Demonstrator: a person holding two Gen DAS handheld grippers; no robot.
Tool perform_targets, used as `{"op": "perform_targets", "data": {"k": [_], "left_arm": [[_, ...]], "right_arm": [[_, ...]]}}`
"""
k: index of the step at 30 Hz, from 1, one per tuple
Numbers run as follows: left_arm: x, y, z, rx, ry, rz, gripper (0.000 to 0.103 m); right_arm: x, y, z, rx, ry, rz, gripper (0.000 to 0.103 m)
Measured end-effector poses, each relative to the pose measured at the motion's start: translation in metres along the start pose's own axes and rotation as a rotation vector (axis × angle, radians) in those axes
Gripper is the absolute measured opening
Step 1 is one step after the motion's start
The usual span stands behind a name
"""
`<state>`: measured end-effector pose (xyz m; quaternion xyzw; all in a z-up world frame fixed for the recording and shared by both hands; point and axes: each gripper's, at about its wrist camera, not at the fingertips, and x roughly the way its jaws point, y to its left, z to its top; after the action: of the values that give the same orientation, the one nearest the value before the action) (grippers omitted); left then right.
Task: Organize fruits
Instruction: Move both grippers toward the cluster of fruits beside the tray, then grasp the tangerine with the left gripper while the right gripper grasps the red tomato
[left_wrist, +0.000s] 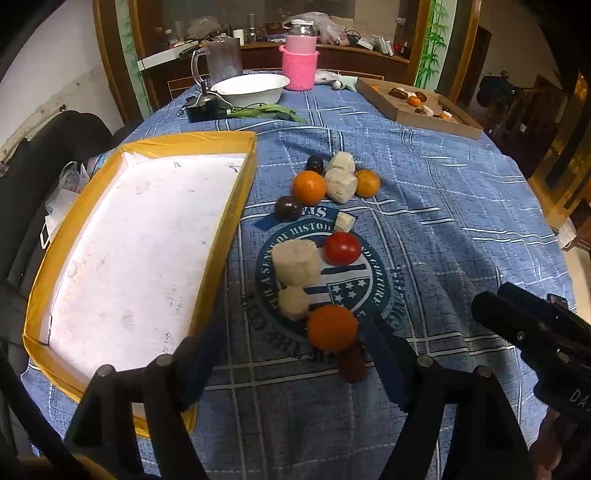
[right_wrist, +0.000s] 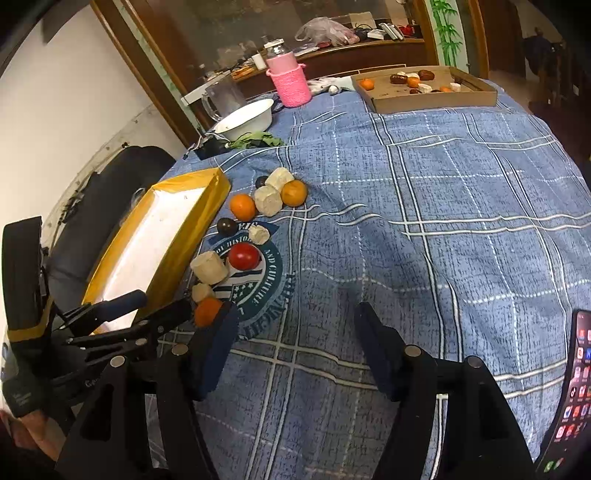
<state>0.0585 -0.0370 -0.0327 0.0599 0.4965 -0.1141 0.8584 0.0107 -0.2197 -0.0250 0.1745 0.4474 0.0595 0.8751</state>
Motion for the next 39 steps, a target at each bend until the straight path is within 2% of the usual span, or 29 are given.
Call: {"op": "perform_targets", "data": {"k": [10, 14, 18, 20, 22, 23, 26, 29, 32, 34, 39], "left_arm": [[0.003, 0.004, 0.001, -0.007, 0.011, -0.012, 0.078], [0.011, 0.007, 0.002, -0.017, 0.036, -0.035, 0.078], [0.023, 0.004, 0.005, -0.02, 0.071, -0.065, 0.078], [0.028, 0.0, 0.005, -0.017, 0.081, -0.082, 0.077], [0.033, -0.005, 0.006, -0.006, 0.094, -0.084, 0.068], [0.036, -0.007, 0.006, -0.001, 0.105, -0.087, 0.059], [0.043, -0.009, 0.006, -0.014, 0.134, -0.115, 0.049], [0.038, -0.006, 0.006, -0.024, 0.119, -0.133, 0.036], [0.035, -0.004, 0.002, -0.014, 0.108, -0.122, 0.036], [0.033, 0.0, 0.0, -0.026, 0.104, -0.14, 0.035], [0.028, 0.013, -0.002, -0.058, 0.095, -0.168, 0.035]], "right_arm": [[0.006, 0.003, 0.01, -0.006, 0.011, 0.028, 0.065], [0.014, 0.004, 0.014, -0.016, 0.022, 0.05, 0.073], [0.026, 0.004, 0.018, -0.026, 0.04, 0.069, 0.073], [0.033, 0.003, 0.02, -0.024, 0.051, 0.078, 0.072], [0.038, 0.003, 0.023, -0.025, 0.058, 0.087, 0.071], [0.041, 0.003, 0.024, -0.027, 0.061, 0.093, 0.07], [0.054, 0.005, 0.031, -0.031, 0.083, 0.126, 0.062], [0.072, 0.012, 0.039, -0.04, 0.113, 0.184, 0.056], [0.095, 0.021, 0.045, -0.056, 0.147, 0.195, 0.049], [0.109, 0.027, 0.047, -0.062, 0.164, 0.192, 0.045], [0.123, 0.031, 0.046, -0.073, 0.162, 0.198, 0.032]]}}
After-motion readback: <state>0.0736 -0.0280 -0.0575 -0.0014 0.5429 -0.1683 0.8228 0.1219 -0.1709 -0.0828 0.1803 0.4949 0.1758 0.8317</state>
